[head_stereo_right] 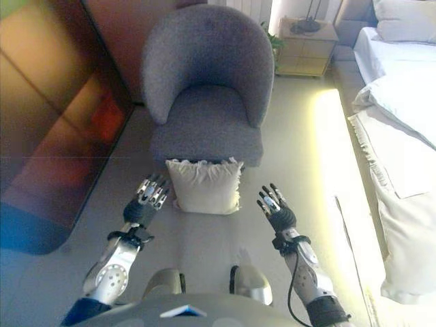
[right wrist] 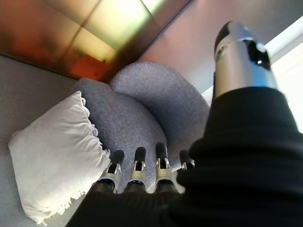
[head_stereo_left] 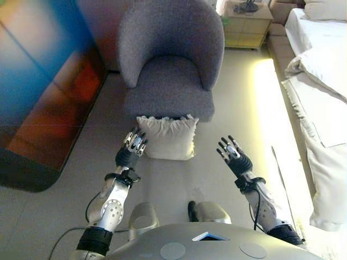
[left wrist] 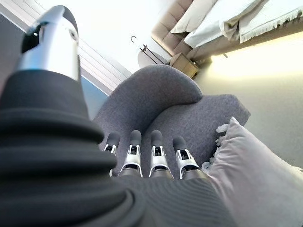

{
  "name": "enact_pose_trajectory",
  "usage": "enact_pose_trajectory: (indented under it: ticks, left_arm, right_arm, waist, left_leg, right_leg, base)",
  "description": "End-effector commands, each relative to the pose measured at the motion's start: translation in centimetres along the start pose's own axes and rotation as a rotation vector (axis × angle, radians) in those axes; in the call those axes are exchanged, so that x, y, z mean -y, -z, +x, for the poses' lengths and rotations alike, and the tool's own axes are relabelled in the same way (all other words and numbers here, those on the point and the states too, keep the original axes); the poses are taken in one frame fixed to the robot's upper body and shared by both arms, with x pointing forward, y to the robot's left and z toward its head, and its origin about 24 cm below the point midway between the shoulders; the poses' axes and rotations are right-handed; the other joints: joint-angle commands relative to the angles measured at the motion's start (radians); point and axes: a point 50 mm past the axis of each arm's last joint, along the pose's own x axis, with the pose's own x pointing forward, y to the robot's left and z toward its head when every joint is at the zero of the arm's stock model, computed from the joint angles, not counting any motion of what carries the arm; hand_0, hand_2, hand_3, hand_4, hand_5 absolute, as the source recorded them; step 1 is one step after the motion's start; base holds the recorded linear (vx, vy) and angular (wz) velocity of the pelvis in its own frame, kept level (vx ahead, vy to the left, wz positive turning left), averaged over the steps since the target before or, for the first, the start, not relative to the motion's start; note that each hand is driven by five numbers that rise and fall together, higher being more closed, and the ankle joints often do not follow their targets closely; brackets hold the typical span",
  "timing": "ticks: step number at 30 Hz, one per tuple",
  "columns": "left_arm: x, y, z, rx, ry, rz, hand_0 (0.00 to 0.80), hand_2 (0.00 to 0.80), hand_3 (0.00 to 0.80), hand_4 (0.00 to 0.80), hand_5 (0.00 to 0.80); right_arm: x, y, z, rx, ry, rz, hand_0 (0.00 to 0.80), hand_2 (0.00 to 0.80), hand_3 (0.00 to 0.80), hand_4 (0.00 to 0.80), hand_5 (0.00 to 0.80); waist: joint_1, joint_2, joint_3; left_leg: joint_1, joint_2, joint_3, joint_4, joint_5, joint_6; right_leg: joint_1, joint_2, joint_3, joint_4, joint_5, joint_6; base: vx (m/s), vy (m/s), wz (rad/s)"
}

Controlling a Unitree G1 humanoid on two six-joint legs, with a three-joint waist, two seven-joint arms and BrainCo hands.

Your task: Pick up the cushion and take it to the sofa

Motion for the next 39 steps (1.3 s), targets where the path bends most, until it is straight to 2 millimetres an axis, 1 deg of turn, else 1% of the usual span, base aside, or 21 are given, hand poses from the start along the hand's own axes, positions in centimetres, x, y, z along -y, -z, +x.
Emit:
enact_pose_trajectory:
  ticks: [1, 3, 4, 6, 10, 12, 13, 15, 16, 18, 19, 21, 23, 25, 27, 29, 30, 32, 34, 37, 39]
  left_arm:
    - [1.0, -2.5, -0.2, 0.124, 0.064, 0.038, 0.0, 0.0, 0.0, 0.0, 0.0]
    - [0.7, -2.4, -0.7, 0.126, 0.048, 0.035, 0.0, 0.0, 0.0, 0.0, 0.0]
    - [0.4, -2.4, -0.9, 0.126, 0.044, 0.034, 0.0, 0.0, 0.0, 0.0, 0.0]
    - [0.0, -2.2, -1.3, 0.119, 0.04, 0.035, 0.0, 0.0, 0.0, 0.0, 0.0]
    - [-0.2, -2.1, -1.5, 0.111, 0.041, 0.039, 0.0, 0.0, 0.0, 0.0, 0.0]
    - [-0.3, -2.3, -1.5, 0.119, 0.043, 0.04, 0.0, 0.0, 0.0, 0.0, 0.0]
    - [-0.2, -2.5, -1.5, 0.126, 0.041, 0.04, 0.0, 0.0, 0.0, 0.0, 0.0]
    - [-0.5, -2.7, -1.6, 0.126, 0.038, 0.044, 0.0, 0.0, 0.0, 0.0, 0.0]
    - [-0.7, -2.8, -1.6, 0.12, 0.022, 0.058, 0.0, 0.0, 0.0, 0.0, 0.0]
    - [-0.5, -3.4, -1.4, 0.128, 0.057, 0.078, 0.0, 0.0, 0.0, 0.0, 0.0]
    - [-0.5, -3.4, -1.5, 0.129, 0.068, 0.096, 0.0, 0.0, 0.0, 0.0, 0.0]
    - [-0.6, -3.3, -1.4, 0.116, 0.071, 0.12, 0.0, 0.0, 0.0, 0.0, 0.0]
    - [-0.6, -3.4, -1.0, 0.099, 0.07, 0.145, 0.0, 0.0, 0.0, 0.0, 0.0]
    - [-0.5, -3.6, -0.7, 0.091, 0.082, 0.156, 0.0, 0.0, 0.0, 0.0, 0.0]
    - [-0.7, -3.7, -0.8, 0.09, 0.072, 0.153, 0.0, 0.0, 0.0, 0.0, 0.0]
    - [-0.8, -3.8, -0.7, 0.092, 0.061, 0.142, 0.0, 0.0, 0.0, 0.0, 0.0]
    - [-0.8, -4.0, -0.7, 0.097, 0.058, 0.133, 0.0, 0.0, 0.0, 0.0, 0.0]
    - [-0.8, -4.1, -0.5, 0.108, 0.054, 0.124, 0.0, 0.0, 0.0, 0.0, 0.0]
    - [-0.6, -4.2, -0.4, 0.118, 0.051, 0.121, 0.0, 0.0, 0.0, 0.0, 0.0]
    - [-0.2, -4.3, -0.4, 0.13, 0.052, 0.121, 0.0, 0.0, 0.0, 0.0, 0.0]
    - [-0.1, -4.4, -0.6, 0.13, 0.058, 0.13, 0.0, 0.0, 0.0, 0.0, 0.0]
  right_arm:
    - [-1.3, -1.9, -0.1, 0.099, -0.084, -0.004, 0.0, 0.0, 0.0, 0.0, 0.0]
    - [-1.1, -1.6, -0.5, 0.08, -0.091, -0.011, 0.0, 0.0, 0.0, 0.0, 0.0]
    - [-0.9, -1.4, -0.7, 0.073, -0.091, -0.013, 0.0, 0.0, 0.0, 0.0, 0.0]
    - [-0.6, -1.1, -1.0, 0.067, -0.083, -0.01, 0.0, 0.0, 0.0, 0.0, 0.0]
    - [-0.6, -0.9, -1.2, 0.068, -0.065, 0.001, 0.0, 0.0, 0.0, 0.0, 0.0]
    - [-0.7, -0.8, -1.3, 0.068, -0.065, 0.001, 0.0, 0.0, 0.0, 0.0, 0.0]
    - [-0.8, -0.8, -1.3, 0.067, -0.068, -0.001, 0.0, 0.0, 0.0, 0.0, 0.0]
    - [-0.7, -0.6, -1.4, 0.062, -0.055, 0.011, 0.0, 0.0, 0.0, 0.0, 0.0]
    - [-0.7, -0.4, -1.2, 0.056, -0.042, 0.021, 0.0, 0.0, 0.0, 0.0, 0.0]
    - [-1.3, -0.6, -0.9, 0.064, -0.063, 0.057, 0.0, 0.0, 0.0, 0.0, 0.0]
    - [-1.6, -0.4, -0.7, 0.072, -0.075, 0.06, 0.0, 0.0, 0.0, 0.0, 0.0]
    - [-2.0, 0.0, -0.3, 0.082, -0.058, 0.057, 0.0, 0.0, 0.0, 0.0, 0.0]
    - [-2.2, -0.1, 0.2, 0.099, -0.047, 0.08, 0.0, 0.0, 0.0, 0.0, 0.0]
    - [-2.4, 0.1, 0.1, 0.106, -0.034, 0.093, 0.0, 0.0, 0.0, 0.0, 0.0]
    - [-2.2, 0.4, -0.1, 0.104, -0.02, 0.093, 0.0, 0.0, 0.0, 0.0, 0.0]
    - [-1.9, 0.5, -0.4, 0.107, -0.009, 0.094, 0.0, 0.0, 0.0, 0.0, 0.0]
    - [-1.6, 0.4, -0.6, 0.114, -0.007, 0.094, 0.0, 0.0, 0.0, 0.0, 0.0]
    - [-1.3, 0.2, -0.9, 0.123, -0.007, 0.092, 0.0, 0.0, 0.0, 0.0, 0.0]
    - [-1.0, -0.1, -0.9, 0.131, -0.013, 0.091, 0.0, 0.0, 0.0, 0.0, 0.0]
    - [-1.3, -0.7, -0.5, 0.137, -0.034, 0.087, 0.0, 0.0, 0.0, 0.0, 0.0]
    - [-1.4, -1.0, -0.1, 0.134, -0.035, 0.088, 0.0, 0.0, 0.0, 0.0, 0.0]
  waist:
    - [0.033, 0.016, 0.036]
    - [0.062, 0.024, 0.038]
    - [0.071, 0.025, 0.039]
    - [0.081, 0.034, 0.038]
    - [0.083, 0.054, 0.037]
    - [0.086, 0.056, 0.035]
    - [0.092, 0.057, 0.032]
    - [0.101, 0.057, 0.031]
    - [0.109, 0.051, 0.025]
    - [0.123, 0.031, 0.011]
    - [0.132, 0.024, 0.003]
    - [0.145, 0.02, -0.008]
    - [0.15, 0.023, -0.018]
    - [0.147, 0.033, -0.023]
    - [0.141, 0.043, -0.021]
    - [0.133, 0.045, -0.015]
    - [0.126, 0.045, -0.009]
    - [0.108, 0.042, 0.006]
    - [0.085, 0.034, 0.026]
    - [0.062, 0.003, 0.045]
    - [0.056, -0.013, 0.047]
  left_leg:
    - [-0.021, 0.007, -0.042, -0.303, 0.199, -0.018]
    - [-0.037, -0.004, -0.08, -0.435, 0.207, -0.024]
    - [-0.036, -0.003, -0.082, -0.473, 0.205, -0.026]
    - [-0.048, 0.007, -0.073, -0.505, 0.203, -0.031]
    - [-0.069, 0.025, -0.012, -0.51, 0.201, -0.038]
    - [-0.07, 0.008, 0.008, -0.492, 0.172, -0.022]
    - [-0.075, -0.003, -0.001, -0.486, 0.172, -0.019]
    - [-0.097, -0.022, -0.002, -0.419, 0.166, -0.013]
    - [-0.105, -0.04, -0.01, -0.376, 0.156, -0.001]
    - [-0.104, -0.068, 0.009, -0.319, 0.13, 0.028]
    - [-0.101, -0.083, 0.009, -0.302, 0.11, 0.048]
    - [-0.088, -0.105, 0.008, -0.287, 0.084, 0.073]
    - [-0.072, -0.124, 0.001, -0.27, 0.051, 0.098]
    - [-0.042, -0.143, -0.013, -0.257, 0.021, 0.119]
    - [-0.008, -0.153, -0.009, -0.251, -0.001, 0.129]
    - [0.016, -0.159, -0.003, -0.25, -0.011, 0.132]
    - [0.033, -0.162, 0.001, -0.252, -0.016, 0.128]
    - [0.066, -0.164, 0.004, -0.254, -0.03, 0.12]
    - [0.107, -0.163, 0.01, -0.26, -0.05, 0.107]
    - [0.145, -0.17, 0.021, -0.255, -0.104, 0.093]
    - [0.176, -0.173, 0.01, -0.252, -0.147, 0.089]
  right_leg:
    - [0.079, 0.061, 0.104, -0.082, 0.033, 0.1]
    - [0.134, 0.061, 0.136, -0.092, 0.006, 0.107]
    - [0.157, 0.057, 0.146, -0.096, -0.009, 0.109]
    - [0.183, 0.055, 0.147, -0.093, -0.037, 0.108]
    - [0.209, 0.043, 0.109, -0.058, -0.104, 0.109]
    - [0.212, 0.027, 0.094, -0.029, -0.125, 0.116]
    - [0.213, 0.02, 0.09, -0.018, -0.132, 0.122]
    - [0.22, 0.006, 0.077, 0.011, -0.155, 0.129]
    - [0.226, -0.013, 0.067, 0.032, -0.145, 0.141]
    - [0.222, -0.06, 0.026, 0.09, -0.074, 0.181]
    - [0.213, -0.084, 0.009, 0.143, -0.037, 0.199]
    - [0.192, -0.117, -0.013, 0.236, 0.031, 0.217]
    - [0.15, -0.137, -0.023, 0.35, 0.085, 0.214]
    - [0.086, -0.156, -0.033, 0.461, 0.128, 0.198]
    - [0.023, -0.176, -0.057, 0.494, 0.137, 0.181]
    - [-0.011, -0.188, -0.082, 0.448, 0.124, 0.17]
    - [-0.031, -0.195, -0.103, 0.383, 0.113, 0.164]
    - [-0.064, -0.21, -0.122, 0.266, 0.108, 0.162]
    - [-0.1, -0.233, -0.128, 0.132, 0.148, 0.175]
    - [-0.138, -0.268, -0.108, -0.037, 0.259, 0.224]
    - [-0.158, -0.287, -0.086, -0.117, 0.319, 0.251]
  base:
    - [0.423, 0.083, -0.05]
    - [0.446, 0.068, -0.19]
    - [0.421, 0.068, -0.5]
    - [0.409, 0.085, -0.6]
    - [0.396, 0.13, -0.38]
    - [0.444, 0.187, -0.2]
    - [0.425, 0.189, -0.27]
    - [0.415, 0.183, -0.33]
    - [0.372, 0.172, -0.01]
    - [0.343, 0.172, 0.06]
    - [0.337, 0.185, 0.01]
    - [0.316, 0.195, 0.02]
    - [0.277, 0.18, -0.01]
    - [0.25, 0.173, 0.13]
    - [0.222, 0.146, 0.08]
    - [0.175, 0.057, -0.08]
    - [0.157, -0.004, -0.11]
    - [0.147, -0.045, -0.14]
    - [0.145, -0.083, -0.09]
    - [0.171, -0.139, 0.06]
    - [0.247, -0.149, 0.03]
